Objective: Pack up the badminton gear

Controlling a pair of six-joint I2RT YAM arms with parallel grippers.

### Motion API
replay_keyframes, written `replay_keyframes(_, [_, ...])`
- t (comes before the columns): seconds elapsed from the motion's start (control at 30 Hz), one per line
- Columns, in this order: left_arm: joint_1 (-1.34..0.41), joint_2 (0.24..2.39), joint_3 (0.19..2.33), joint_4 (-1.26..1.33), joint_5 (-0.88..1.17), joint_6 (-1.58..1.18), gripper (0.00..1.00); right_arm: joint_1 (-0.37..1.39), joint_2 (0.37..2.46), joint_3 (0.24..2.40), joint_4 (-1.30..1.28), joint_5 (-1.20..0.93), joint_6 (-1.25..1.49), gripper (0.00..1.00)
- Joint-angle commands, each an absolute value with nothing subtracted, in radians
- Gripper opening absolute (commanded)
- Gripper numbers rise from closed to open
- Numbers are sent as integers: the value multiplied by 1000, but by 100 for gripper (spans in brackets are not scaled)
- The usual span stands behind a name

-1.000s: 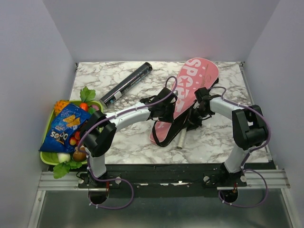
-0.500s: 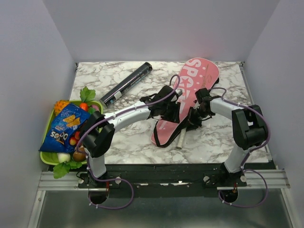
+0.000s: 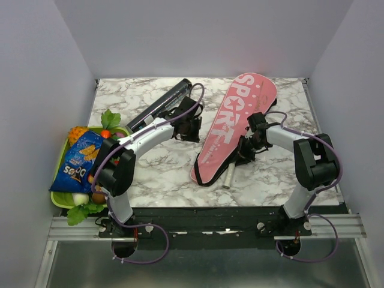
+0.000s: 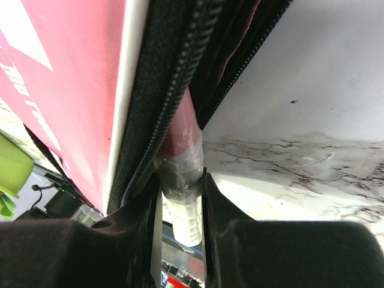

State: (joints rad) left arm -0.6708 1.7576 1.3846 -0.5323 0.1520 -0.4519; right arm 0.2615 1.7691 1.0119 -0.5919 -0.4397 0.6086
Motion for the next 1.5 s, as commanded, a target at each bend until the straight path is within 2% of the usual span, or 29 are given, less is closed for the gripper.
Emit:
replay_keyframes(0.0, [-595,1836,1353,-584,52,-449,0,224,1740,1012,-431,-350,627,1])
replay_keyframes(0.47, [-610,1919,1244,-480,199,-486,0,224,1753,1022,-377,-383,704,1])
replay_keyframes(0.9, [-736,1942,1235,-465,238,-528,0,235,1798,1051,-298,-433,798,0])
replay_keyframes(1.3, [-770,1939,1233,-466,248,-541,0,251,1821,1086,-201,-416,911,1])
replay_keyframes(1.47, [-772,1939,1250,-454,273,-558,0,278,1833,1059,-106,-411,960,15])
